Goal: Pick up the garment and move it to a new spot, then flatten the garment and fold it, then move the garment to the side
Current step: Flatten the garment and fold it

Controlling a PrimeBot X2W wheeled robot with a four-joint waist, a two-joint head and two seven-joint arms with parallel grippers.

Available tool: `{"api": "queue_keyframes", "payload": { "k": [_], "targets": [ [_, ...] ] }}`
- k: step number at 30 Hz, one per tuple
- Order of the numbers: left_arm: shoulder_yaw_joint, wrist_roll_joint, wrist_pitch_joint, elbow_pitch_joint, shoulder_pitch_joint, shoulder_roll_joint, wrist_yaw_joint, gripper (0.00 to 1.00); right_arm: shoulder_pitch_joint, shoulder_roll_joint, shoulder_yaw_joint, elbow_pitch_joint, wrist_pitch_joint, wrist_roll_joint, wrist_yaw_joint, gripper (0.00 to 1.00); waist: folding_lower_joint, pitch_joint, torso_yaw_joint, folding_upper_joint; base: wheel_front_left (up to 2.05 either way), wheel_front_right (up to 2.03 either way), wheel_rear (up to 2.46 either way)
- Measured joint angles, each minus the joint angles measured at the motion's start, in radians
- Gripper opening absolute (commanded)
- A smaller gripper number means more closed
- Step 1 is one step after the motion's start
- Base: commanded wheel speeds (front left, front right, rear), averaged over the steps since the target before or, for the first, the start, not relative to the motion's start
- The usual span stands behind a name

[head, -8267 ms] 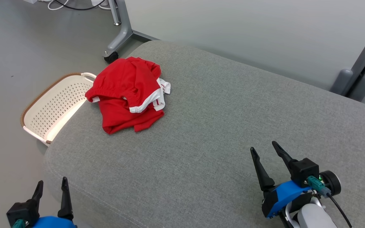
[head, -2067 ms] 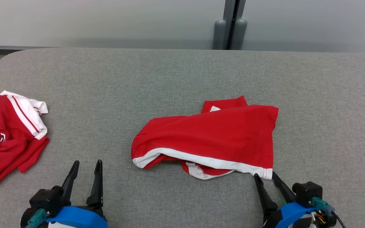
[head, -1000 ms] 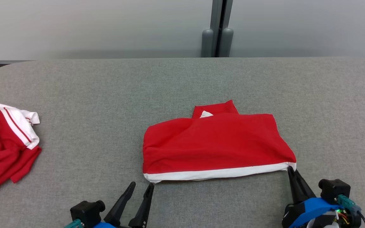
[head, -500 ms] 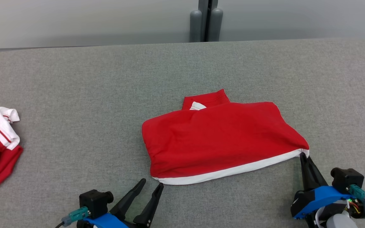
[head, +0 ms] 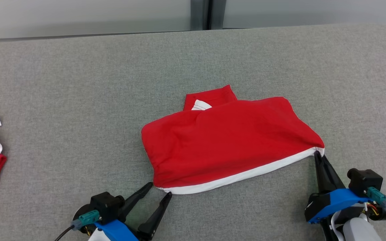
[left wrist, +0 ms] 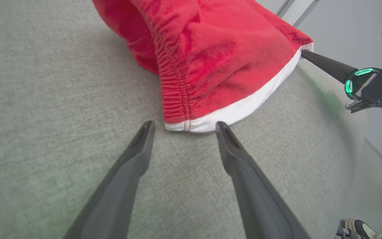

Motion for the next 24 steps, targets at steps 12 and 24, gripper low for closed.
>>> {"api": "queue_keyframes", "payload": {
  "k": [12,24],
  "targets": [
    [-0.011,0.046,0.0,-0.026,-0.008,0.007,0.0,1.0,-0.001,0.0,0.022,-0.015,0.0,0.008,0.0,0.0,0.0,0.026,-0.018,0.0,0.0,0.0,0.0],
    [-0.037,0.055,0.0,-0.048,-0.009,0.013,0.0,0.0,-0.001,0.0,0.021,-0.012,0.0,0.008,0.0,0.0,-0.0001,0.008,0.006,0.0001,0.0,0.0,0.0]
  ]
}}
